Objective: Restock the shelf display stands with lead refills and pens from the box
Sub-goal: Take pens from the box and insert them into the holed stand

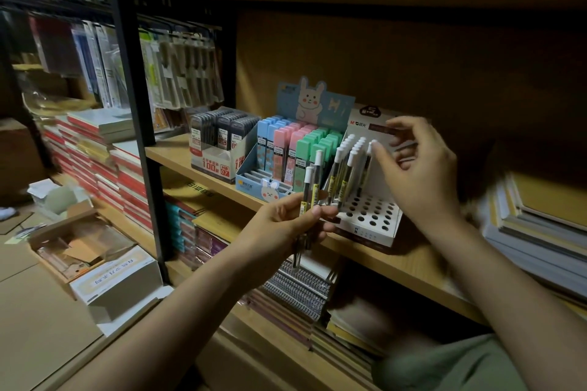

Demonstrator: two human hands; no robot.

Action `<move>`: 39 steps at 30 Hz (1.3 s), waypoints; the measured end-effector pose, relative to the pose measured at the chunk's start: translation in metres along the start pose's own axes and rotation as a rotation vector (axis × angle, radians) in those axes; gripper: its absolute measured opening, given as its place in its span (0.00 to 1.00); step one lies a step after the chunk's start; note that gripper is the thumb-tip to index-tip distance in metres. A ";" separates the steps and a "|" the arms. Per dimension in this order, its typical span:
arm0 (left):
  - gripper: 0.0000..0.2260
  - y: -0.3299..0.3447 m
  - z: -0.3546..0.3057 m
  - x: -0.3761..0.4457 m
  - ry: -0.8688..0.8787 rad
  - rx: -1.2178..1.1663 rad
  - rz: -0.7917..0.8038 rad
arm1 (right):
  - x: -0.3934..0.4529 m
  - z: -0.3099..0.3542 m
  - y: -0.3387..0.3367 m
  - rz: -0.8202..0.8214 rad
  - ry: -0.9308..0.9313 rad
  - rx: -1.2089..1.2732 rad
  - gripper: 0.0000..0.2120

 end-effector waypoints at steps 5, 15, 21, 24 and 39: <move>0.13 0.011 0.005 0.001 -0.030 0.026 0.029 | -0.020 0.019 0.019 0.219 0.042 0.281 0.14; 0.13 0.004 -0.001 0.002 0.044 0.118 -0.031 | -0.020 0.029 0.028 0.290 0.095 0.496 0.19; 0.10 -0.021 -0.003 0.002 0.049 0.159 -0.211 | 0.002 -0.012 -0.016 0.017 0.106 0.313 0.20; 0.10 -0.019 0.003 0.003 0.020 0.138 -0.222 | 0.001 -0.018 -0.017 -0.008 0.073 0.211 0.20; 0.12 -0.013 0.005 0.006 0.129 0.471 -0.182 | -0.003 -0.006 0.014 0.038 -0.056 0.079 0.18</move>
Point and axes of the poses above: each hand's wrist, its own x-axis towards the middle knuckle, its own y-axis out of the palm, z = x × y, the point moved 10 cm from there along x, towards the middle knuckle, and after that the axes turned 15 degrees about -x, right-handed, at the moved point
